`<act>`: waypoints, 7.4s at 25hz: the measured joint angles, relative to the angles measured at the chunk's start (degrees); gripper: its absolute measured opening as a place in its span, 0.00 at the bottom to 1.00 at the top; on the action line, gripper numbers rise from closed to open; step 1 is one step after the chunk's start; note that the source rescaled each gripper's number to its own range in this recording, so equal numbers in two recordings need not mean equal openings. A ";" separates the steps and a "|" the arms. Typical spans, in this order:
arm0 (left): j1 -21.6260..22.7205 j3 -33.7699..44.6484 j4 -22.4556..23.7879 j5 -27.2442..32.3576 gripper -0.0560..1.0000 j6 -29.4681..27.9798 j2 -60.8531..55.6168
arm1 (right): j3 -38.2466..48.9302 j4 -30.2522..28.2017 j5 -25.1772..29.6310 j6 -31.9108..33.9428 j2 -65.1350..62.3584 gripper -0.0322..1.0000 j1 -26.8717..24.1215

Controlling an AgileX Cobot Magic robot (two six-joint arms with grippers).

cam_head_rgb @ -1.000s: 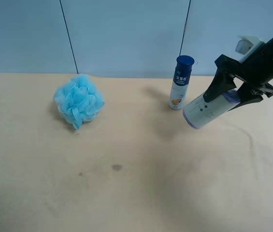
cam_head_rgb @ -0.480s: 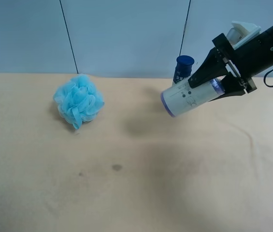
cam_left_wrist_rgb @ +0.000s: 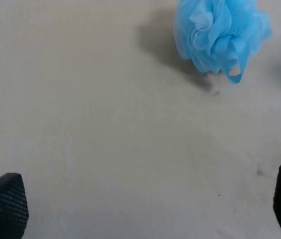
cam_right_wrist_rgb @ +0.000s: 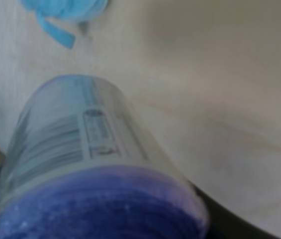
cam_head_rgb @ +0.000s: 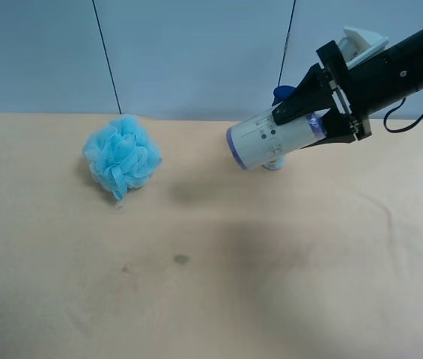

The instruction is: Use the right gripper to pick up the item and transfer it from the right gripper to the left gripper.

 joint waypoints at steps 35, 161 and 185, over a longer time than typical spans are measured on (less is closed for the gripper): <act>0.00 -0.60 -65.80 -6.34 1.00 57.63 66.16 | 0.00 2.58 -0.15 -4.96 2.46 0.06 4.01; -18.75 -26.44 -90.99 9.59 0.18 76.31 109.26 | -0.41 13.00 -0.71 -9.89 2.40 0.04 10.18; -16.06 -27.17 -89.28 9.61 0.26 75.43 109.26 | -0.48 10.90 -1.99 -7.73 2.40 0.04 10.18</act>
